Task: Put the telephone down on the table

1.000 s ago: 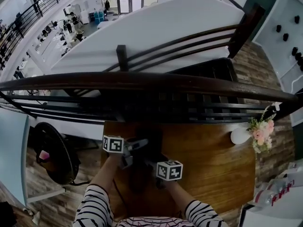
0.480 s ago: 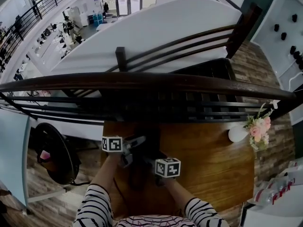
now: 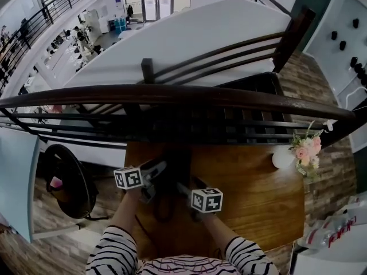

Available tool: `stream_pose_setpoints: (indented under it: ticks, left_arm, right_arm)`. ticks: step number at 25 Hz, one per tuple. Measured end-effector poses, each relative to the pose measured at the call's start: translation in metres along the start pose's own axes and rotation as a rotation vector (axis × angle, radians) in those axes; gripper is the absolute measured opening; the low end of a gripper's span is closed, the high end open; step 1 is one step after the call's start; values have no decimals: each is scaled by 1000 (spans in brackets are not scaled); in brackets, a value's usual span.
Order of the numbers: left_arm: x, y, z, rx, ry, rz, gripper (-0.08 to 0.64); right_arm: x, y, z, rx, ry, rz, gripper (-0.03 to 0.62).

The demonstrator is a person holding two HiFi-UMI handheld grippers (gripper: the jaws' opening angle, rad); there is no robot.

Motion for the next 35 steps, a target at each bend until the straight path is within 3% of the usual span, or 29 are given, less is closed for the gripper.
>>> stream_pose_setpoints:
  ticks: [12, 26, 29, 35]
  left_arm:
    - [106, 25, -98, 277, -159, 221, 218]
    - [236, 133, -173, 436, -279, 316, 13]
    - [254, 158, -183, 472, -305, 313, 5]
    - [289, 204, -192, 504, -326, 290, 3]
  right_arm:
    - [-53, -7, -100, 95, -88, -156, 298]
    - [-92, 38, -224, 101, -221, -321, 91]
    - [-92, 46, -248, 117, -241, -343, 31]
    - [-92, 64, -294, 127, -285, -368, 0]
Point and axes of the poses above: the fingertips, and each gripper's own axes: z forward along the fingers, x to its right, y out of its underside, the point moved 7 cm from there along -z, backward along the fingers, and after that the axes turned 11 degrees about -y, right-handed, at the moved point
